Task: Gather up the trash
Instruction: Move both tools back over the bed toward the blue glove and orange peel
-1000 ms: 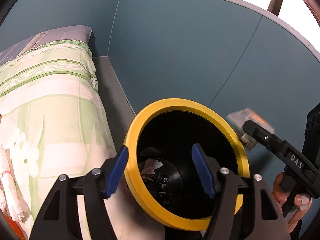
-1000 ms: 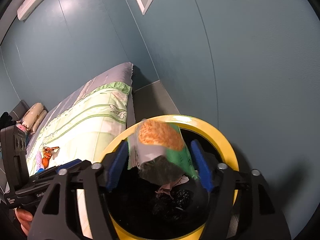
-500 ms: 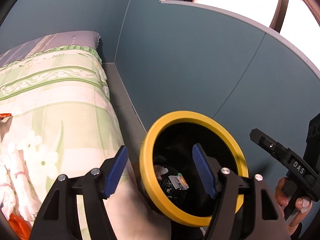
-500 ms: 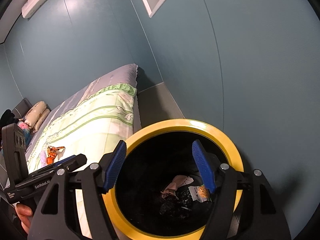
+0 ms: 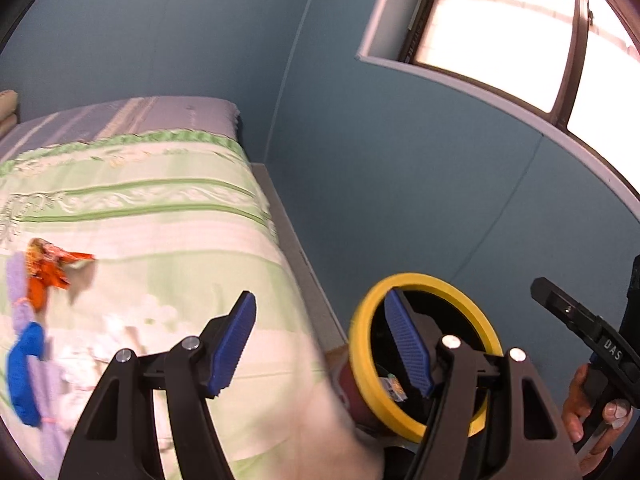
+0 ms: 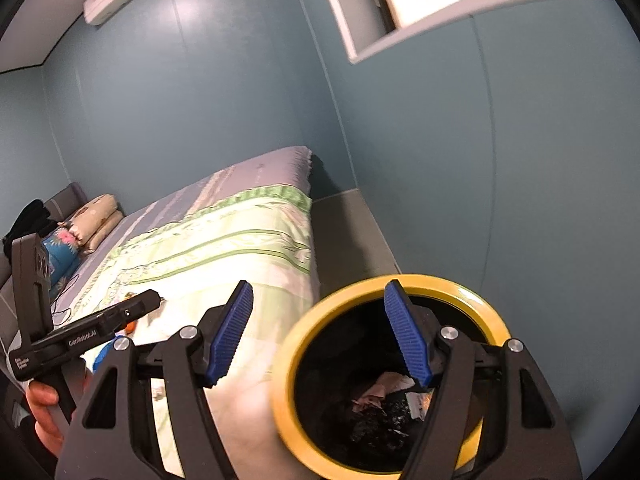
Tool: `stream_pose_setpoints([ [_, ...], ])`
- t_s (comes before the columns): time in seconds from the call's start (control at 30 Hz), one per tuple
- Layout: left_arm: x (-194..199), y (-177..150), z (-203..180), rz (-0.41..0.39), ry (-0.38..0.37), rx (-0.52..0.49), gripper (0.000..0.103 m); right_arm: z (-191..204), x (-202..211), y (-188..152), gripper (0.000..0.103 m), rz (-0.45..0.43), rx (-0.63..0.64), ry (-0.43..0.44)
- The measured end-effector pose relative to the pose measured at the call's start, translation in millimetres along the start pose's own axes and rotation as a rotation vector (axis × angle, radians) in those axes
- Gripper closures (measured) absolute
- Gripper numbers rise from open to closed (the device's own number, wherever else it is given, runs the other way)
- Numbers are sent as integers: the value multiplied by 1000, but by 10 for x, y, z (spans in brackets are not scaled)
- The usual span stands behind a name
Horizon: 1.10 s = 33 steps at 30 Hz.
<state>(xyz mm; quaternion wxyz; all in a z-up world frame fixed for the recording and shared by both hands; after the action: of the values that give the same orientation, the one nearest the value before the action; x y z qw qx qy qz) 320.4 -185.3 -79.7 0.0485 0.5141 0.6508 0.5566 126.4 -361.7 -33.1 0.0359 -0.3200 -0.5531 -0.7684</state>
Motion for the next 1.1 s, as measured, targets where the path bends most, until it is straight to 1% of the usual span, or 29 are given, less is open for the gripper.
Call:
stream_pose_setpoints([
  [0.1,224,50,110,-26,40,-11,34,190,63,42,38,-15,25,29],
  [0.3,665,145,367,-79,108,14,32,581,196,67,37,-37,86,95],
  [0.43,944,139,589,-105,167,24,31,868,277,43,34,-45,129,145],
  [0.57,1213,107,805,-125,217,43,27,1166,321,-21,34,-41,172,193],
  [0.83,1615,-58,1296,-129,321,85,26,1655,370,-208,34,-22,245,271],
  [1.1,1775,-315,1743,-111,382,155,26,2047,317,-466,34,30,303,324],
])
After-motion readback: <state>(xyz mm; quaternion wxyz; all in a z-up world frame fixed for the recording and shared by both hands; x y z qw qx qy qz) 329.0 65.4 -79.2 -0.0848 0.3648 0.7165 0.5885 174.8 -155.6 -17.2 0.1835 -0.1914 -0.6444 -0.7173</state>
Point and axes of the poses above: each gripper's, at about its wrist camera, not at the fingertips, and x roughly against the way its jaws point, z to its left, y to its top, the point moved 1 cm from there along -x, roughly the way its jaws point, and after that the axes turned 11 degrees about -y, right-handed, at the moved point
